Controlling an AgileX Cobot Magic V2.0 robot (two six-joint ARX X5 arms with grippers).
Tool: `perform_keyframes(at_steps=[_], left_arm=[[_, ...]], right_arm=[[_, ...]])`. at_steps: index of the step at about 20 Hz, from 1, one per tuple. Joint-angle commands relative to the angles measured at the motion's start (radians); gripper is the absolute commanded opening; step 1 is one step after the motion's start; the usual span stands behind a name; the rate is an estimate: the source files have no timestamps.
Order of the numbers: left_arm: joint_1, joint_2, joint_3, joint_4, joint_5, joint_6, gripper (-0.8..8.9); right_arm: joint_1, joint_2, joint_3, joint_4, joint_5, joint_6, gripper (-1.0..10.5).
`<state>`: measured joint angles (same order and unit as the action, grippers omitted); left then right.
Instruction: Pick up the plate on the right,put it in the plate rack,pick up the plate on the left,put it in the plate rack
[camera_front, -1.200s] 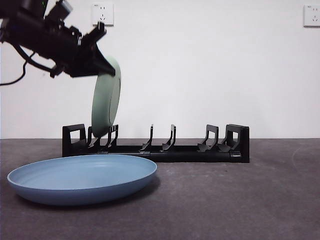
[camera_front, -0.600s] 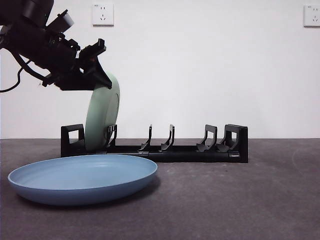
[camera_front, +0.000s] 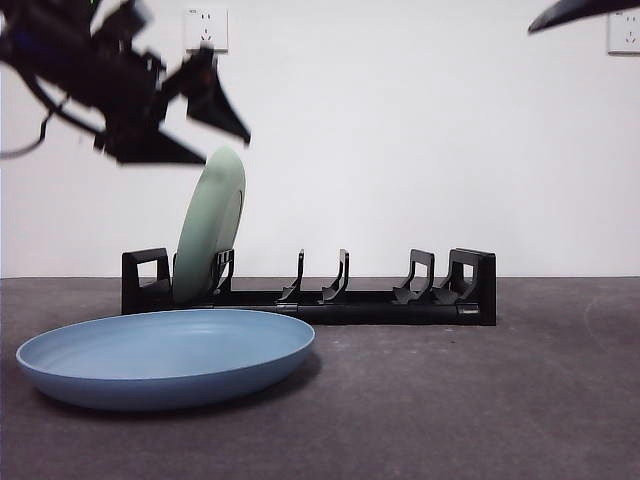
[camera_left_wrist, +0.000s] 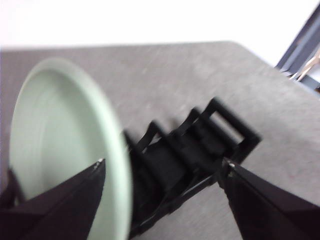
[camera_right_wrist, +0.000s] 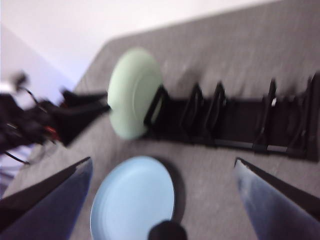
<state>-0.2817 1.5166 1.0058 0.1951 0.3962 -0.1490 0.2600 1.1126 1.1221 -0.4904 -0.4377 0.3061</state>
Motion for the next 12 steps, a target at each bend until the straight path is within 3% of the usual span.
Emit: perform_keyframes(at_steps=[1, 8, 12], left_arm=[[-0.022, -0.078, 0.004, -0.034, 0.002, 0.074, 3.84], [-0.07, -0.282, 0.065, -0.333, -0.016, 0.209, 3.77], [-0.11, -0.415, 0.083, -0.56, -0.108, 0.305, 3.77]], right_arm=[[0.027, 0.039, 0.003, -0.015, -0.002, -0.018, 4.7], [0.119, 0.196, 0.003, -0.051, -0.001, -0.044, 4.7], [0.196, 0.384, 0.003, -0.109, -0.002, -0.086, 4.7]])
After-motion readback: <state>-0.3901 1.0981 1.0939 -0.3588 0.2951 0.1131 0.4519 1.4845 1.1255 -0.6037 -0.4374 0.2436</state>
